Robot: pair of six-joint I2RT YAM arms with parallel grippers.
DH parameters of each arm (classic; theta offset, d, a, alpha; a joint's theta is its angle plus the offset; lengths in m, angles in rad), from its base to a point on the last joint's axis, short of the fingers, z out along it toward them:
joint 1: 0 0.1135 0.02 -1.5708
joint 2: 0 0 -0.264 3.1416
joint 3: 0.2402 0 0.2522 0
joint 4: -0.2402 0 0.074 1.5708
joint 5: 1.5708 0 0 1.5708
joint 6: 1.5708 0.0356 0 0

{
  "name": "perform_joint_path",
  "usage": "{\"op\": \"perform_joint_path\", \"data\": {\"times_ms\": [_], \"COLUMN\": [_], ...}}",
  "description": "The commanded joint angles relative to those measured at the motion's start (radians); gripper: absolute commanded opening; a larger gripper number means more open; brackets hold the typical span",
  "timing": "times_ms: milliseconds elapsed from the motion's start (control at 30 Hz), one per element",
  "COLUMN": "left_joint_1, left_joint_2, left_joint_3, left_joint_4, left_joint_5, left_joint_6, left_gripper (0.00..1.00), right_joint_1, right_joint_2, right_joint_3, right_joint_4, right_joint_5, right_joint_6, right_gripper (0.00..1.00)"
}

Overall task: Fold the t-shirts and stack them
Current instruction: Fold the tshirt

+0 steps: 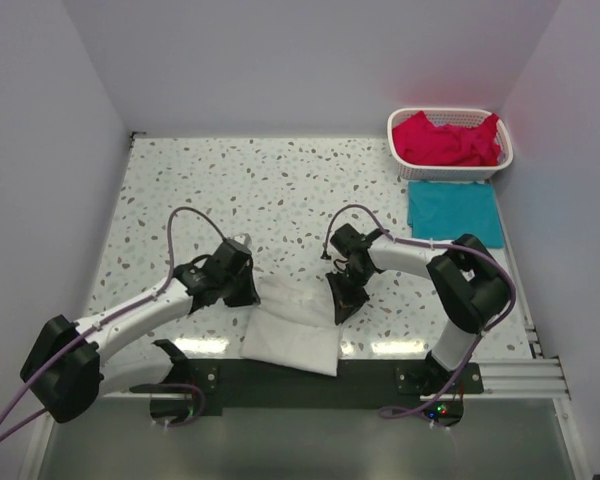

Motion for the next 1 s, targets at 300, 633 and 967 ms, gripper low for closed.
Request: {"op": "perform_joint_path", "data": {"times_ms": [300, 633, 967], "left_joint_1": [0.007, 0.007, 0.007], "left_joint_2": [0.152, 0.259, 0.149], "left_joint_3": [0.151, 0.156, 0.174], "left_joint_4": [0.099, 0.167, 0.193], "left_joint_5": [-0.132, -0.162, -0.170], "left_joint_6": [0.063, 0.067, 0.110], "left_gripper": [0.03, 0.14, 0.64], "right_joint_1": [-0.005, -0.023, -0.066], "right_joint_2": [-0.031, -0.172, -0.418], "right_joint_3": [-0.004, 0.000, -0.003], "right_joint_4": [-0.017, -0.034, -0.053], "right_joint_5": [0.187, 0.250, 0.491], "right_joint_6": [-0.007, 0.048, 0.131], "right_gripper": [0.00, 0.15, 0.43]}}
